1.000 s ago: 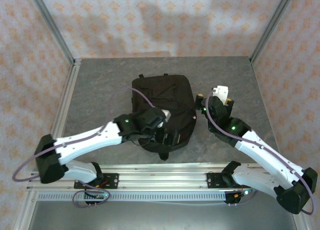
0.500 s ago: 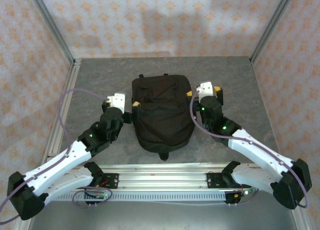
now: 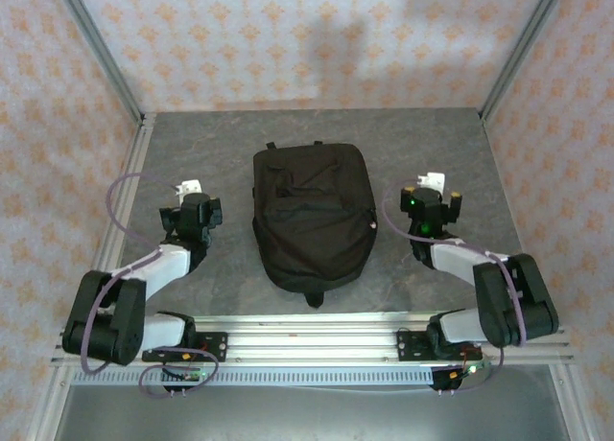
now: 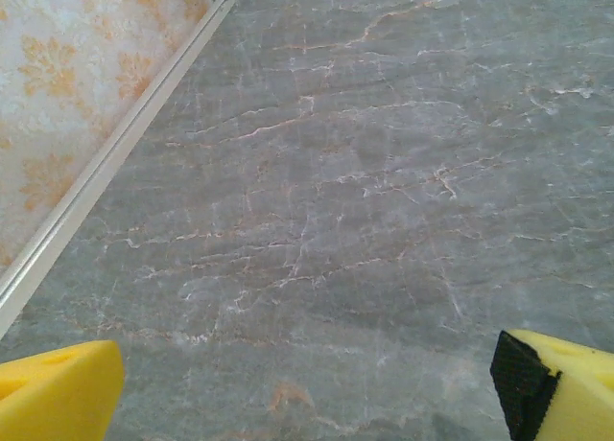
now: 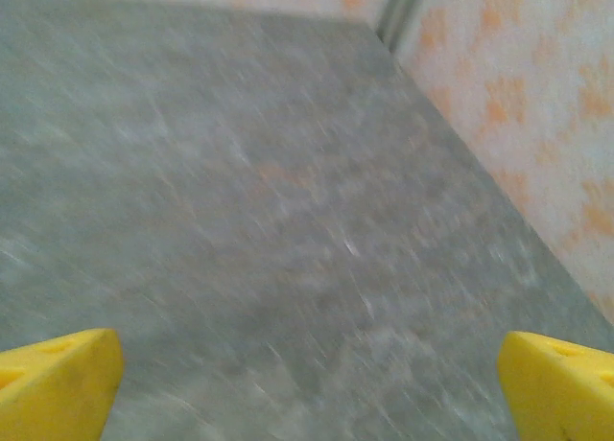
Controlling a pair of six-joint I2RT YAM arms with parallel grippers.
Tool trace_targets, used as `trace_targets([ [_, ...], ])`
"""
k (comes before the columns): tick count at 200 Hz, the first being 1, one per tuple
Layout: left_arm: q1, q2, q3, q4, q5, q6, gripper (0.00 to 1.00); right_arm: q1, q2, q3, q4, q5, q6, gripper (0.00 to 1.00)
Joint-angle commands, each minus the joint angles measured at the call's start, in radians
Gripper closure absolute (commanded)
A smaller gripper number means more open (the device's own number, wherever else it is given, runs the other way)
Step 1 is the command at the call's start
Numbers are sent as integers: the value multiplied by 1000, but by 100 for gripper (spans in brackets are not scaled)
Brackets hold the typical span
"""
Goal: Pack books, pencil case, and school supplies into a backpack
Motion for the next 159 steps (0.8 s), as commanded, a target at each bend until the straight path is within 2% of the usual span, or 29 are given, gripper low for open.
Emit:
trace_targets([
  [1,43,47,-47,331,54,11,0,-54,10,7,57,-75,46,0],
  [11,57,103,-44,365,70,-7,0,-92,25,46,-10,-158,61,0],
  [26,58,216,-69,536,191,58,0,-168,75,133,-142,-414,40,0],
  [32,53,202,-45,453,261,90,0,-184,88,156,-172,-465,34,0],
  [37,47,189,0,344,275,97,0,-191,91,161,-175,-487,36,0],
  [48,60,205,-7,393,239,69,0,-211,87,157,-171,-521,42,0],
  [53,61,195,6,347,240,62,0,-213,82,152,-168,-529,41,0],
  [61,59,206,-5,392,237,70,0,-214,77,146,-163,-539,35,0],
  [69,59,197,4,356,238,67,0,-214,77,146,-161,-535,36,0],
  [84,58,198,4,362,236,68,0,-218,97,158,-148,-484,118,0],
  [95,55,199,0,367,232,70,0,-218,125,174,-114,-514,154,0],
  [105,54,201,-2,378,228,72,0,-218,145,133,-7,-574,136,1],
  [118,53,201,-2,377,227,72,0,-221,116,53,90,-544,147,1],
  [136,53,201,-1,373,227,72,0,-223,172,-99,449,-544,161,0],
  [148,53,201,-1,373,226,71,0,-219,119,-84,319,-552,139,1],
  [159,54,200,1,371,227,71,0,-204,163,-39,304,-468,158,1],
])
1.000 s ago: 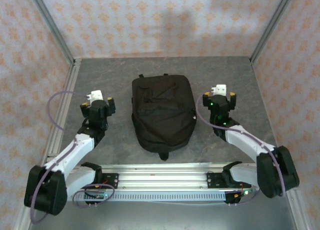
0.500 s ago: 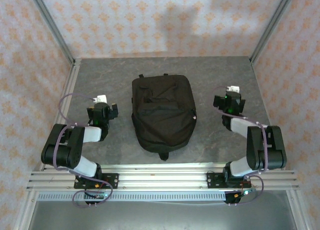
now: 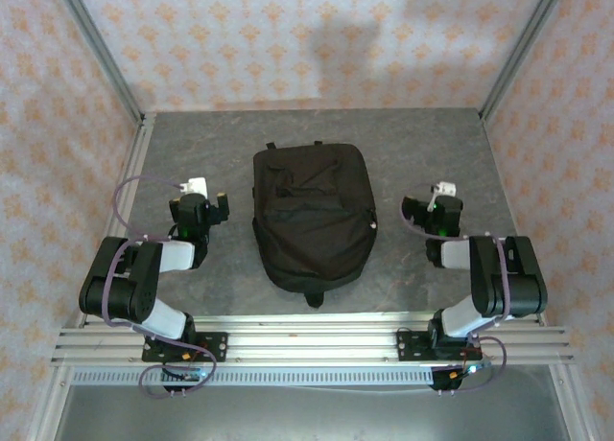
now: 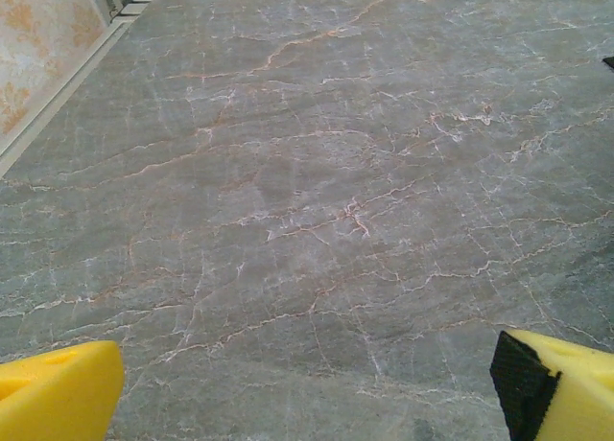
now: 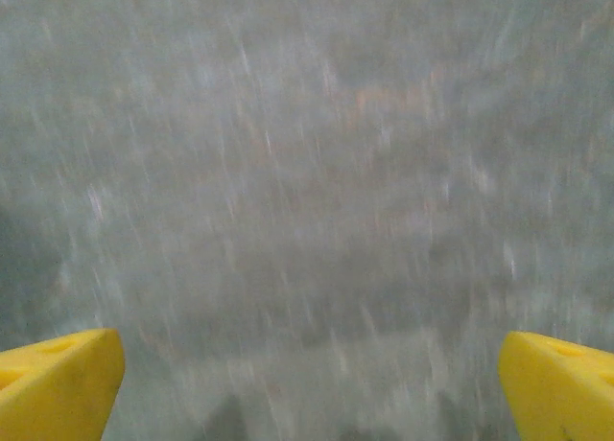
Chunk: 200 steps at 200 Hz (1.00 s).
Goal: Pack books, pencil case, and school supplies into a backpack
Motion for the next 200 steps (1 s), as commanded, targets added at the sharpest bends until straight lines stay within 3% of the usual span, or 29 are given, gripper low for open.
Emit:
trace_targets([
  [1,-2,-7,22,31,1,13,0,11,25,46,111,64,34,1],
  [11,-2,-7,22,30,2,13,0,17,3,66,35,83,33,1],
  [74,4,-6,25,25,15,9,0,20,11,60,65,88,31,1],
  [111,13,-8,22,28,103,32,0,32,6,55,67,109,22,1],
  [137,-10,-8,15,40,46,40,0,52,6,57,66,143,14,1],
  [200,2,-8,25,23,51,25,0,50,6,57,66,142,15,1],
])
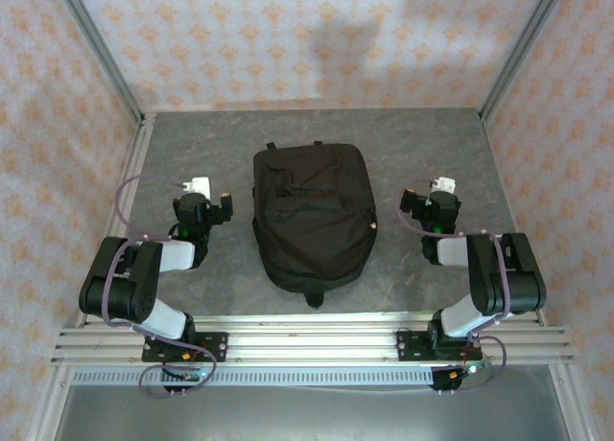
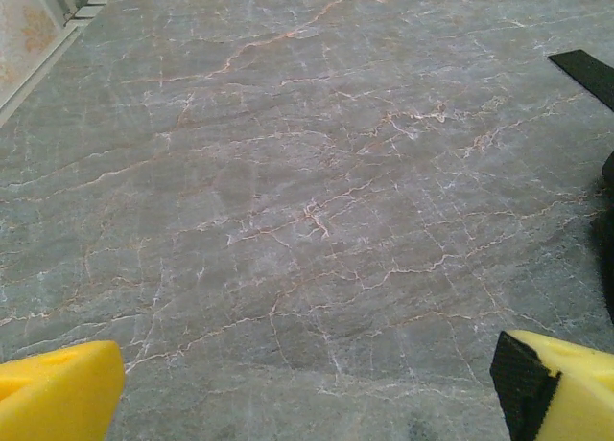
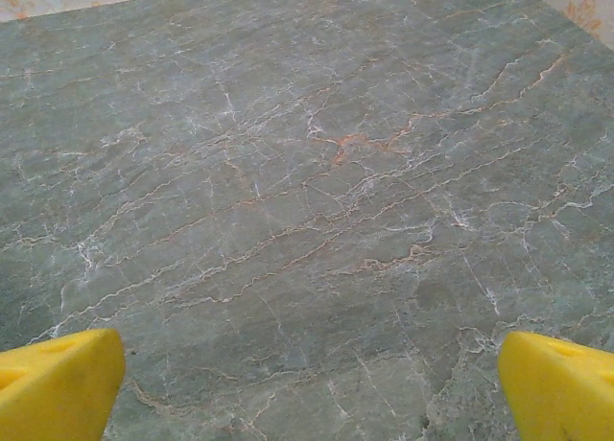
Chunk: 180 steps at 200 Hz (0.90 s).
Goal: Pack books, pencil case, and school supplies into a backpack
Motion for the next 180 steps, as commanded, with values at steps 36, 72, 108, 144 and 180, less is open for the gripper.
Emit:
trace_targets([
  [36,5,-8,21,24,-21,14,0,1,-9,2,33,20,-4,1],
  [72,5,-6,21,23,-20,15,0,1,-10,2,33,21,-2,1],
  [108,6,-8,21,24,-20,14,0,1,-10,3,33,20,-2,1],
  [144,6,-7,21,23,-18,14,0,1,-10,2,33,21,-4,1],
  [180,17,-6,25,15,2,8,0,1,-10,2,33,20,-2,1],
])
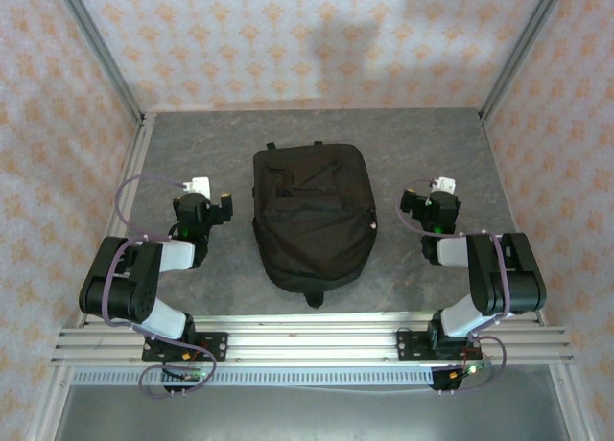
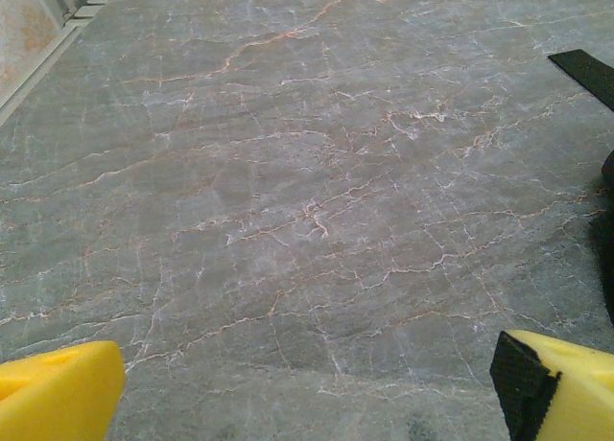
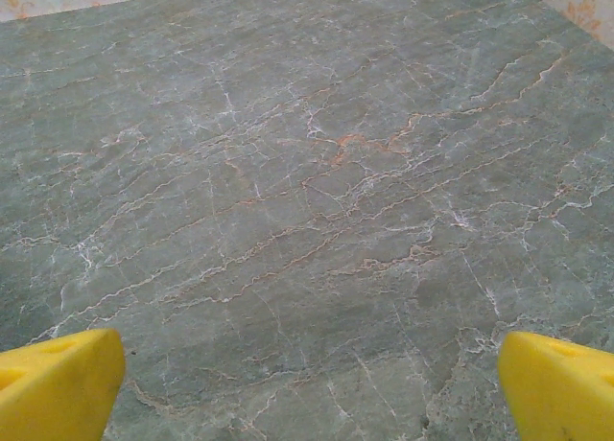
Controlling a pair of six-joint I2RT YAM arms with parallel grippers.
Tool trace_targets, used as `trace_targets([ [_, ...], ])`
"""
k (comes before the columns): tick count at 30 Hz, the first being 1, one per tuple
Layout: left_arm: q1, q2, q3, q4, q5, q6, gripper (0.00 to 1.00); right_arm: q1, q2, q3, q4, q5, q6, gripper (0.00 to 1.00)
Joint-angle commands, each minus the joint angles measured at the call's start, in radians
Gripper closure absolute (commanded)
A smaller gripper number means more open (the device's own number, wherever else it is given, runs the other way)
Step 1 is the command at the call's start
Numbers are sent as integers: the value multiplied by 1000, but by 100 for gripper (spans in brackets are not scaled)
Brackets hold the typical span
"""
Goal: Pack books, pencil case, and school supplies into a backpack
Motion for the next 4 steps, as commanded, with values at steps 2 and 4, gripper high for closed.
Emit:
trace_targets([
  [2,15,-6,24,18,0,9,0,0,-10,3,33,20,-3,1],
  [4,15,-8,22,20,-1,9,0,1,-9,2,33,20,-3,1],
])
